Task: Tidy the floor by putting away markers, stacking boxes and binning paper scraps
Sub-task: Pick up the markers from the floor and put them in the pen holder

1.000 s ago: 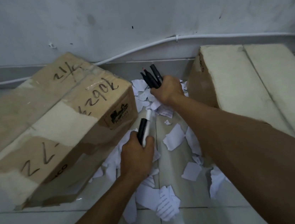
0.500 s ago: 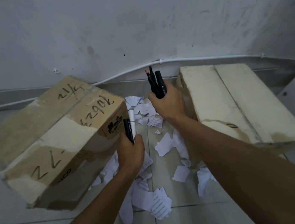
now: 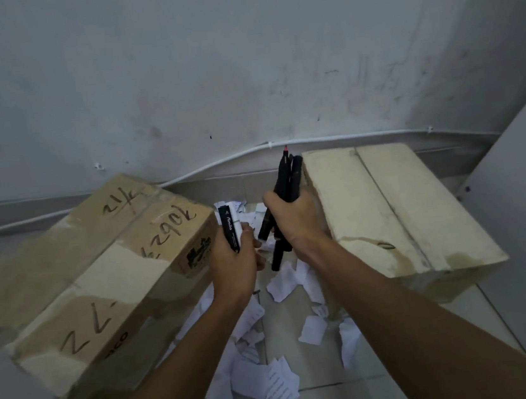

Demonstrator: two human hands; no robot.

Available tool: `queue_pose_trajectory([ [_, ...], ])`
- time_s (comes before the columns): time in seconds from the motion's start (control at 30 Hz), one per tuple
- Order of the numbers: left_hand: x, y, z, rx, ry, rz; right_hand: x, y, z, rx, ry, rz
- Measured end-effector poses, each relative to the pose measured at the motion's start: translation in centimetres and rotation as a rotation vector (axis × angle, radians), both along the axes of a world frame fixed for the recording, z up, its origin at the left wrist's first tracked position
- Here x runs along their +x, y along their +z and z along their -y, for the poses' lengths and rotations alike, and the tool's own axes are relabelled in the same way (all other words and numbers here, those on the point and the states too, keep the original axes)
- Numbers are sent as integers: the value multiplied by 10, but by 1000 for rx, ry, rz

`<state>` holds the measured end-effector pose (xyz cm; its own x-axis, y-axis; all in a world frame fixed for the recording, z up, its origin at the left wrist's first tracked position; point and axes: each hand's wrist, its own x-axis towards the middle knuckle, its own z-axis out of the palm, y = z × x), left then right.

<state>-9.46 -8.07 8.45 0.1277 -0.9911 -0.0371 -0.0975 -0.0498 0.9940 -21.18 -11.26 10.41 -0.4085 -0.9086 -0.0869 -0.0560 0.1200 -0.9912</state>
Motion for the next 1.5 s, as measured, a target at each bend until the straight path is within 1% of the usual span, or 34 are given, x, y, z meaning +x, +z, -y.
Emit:
queue_pose_trajectory([
  [0.07, -3, 13, 5, 0, -26, 29, -5, 14, -2, -12, -30, 31],
  [0.17, -10, 39, 10, -12, -57, 49, -12, 41, -5, -66, -62, 134],
  [0.27, -20, 76, 7, -20, -76, 67, -21, 74, -15, -91, -84, 123],
  [0.37, -32, 124, 0, -19, -91, 41, -32, 116, -28, -60, -171, 94],
  [0.53, -52, 231, -7, -6, -139, 7, -49, 223, -41, -15, -268, 120],
  [0.63, -64, 304, -10, -21, -186, -13, -60, 295, -49, -24, -304, 125],
  [0.73, -79, 391, -15, -38, -214, 2, -71, 379, -60, -32, -331, 142],
  [0.77, -85, 423, -15, -37, -231, 7, -77, 411, -64, -29, -349, 138],
  [0.97, -112, 562, -33, -71, -311, 1, -100, 552, -82, -44, -413, 94],
  [1.1, -132, 651, -45, -26, -366, -2, -124, 644, -95, -55, -444, 104],
  [1.27, -157, 721, -64, 12, -411, -31, -154, 722, -117, -76, -496, 117],
  [1.37, -175, 743, -75, 17, -440, -51, -173, 747, -133, -99, -544, 119],
  [1.5, -201, 763, -86, 42, -471, -80, -199, 764, -152, -96, -638, 155],
])
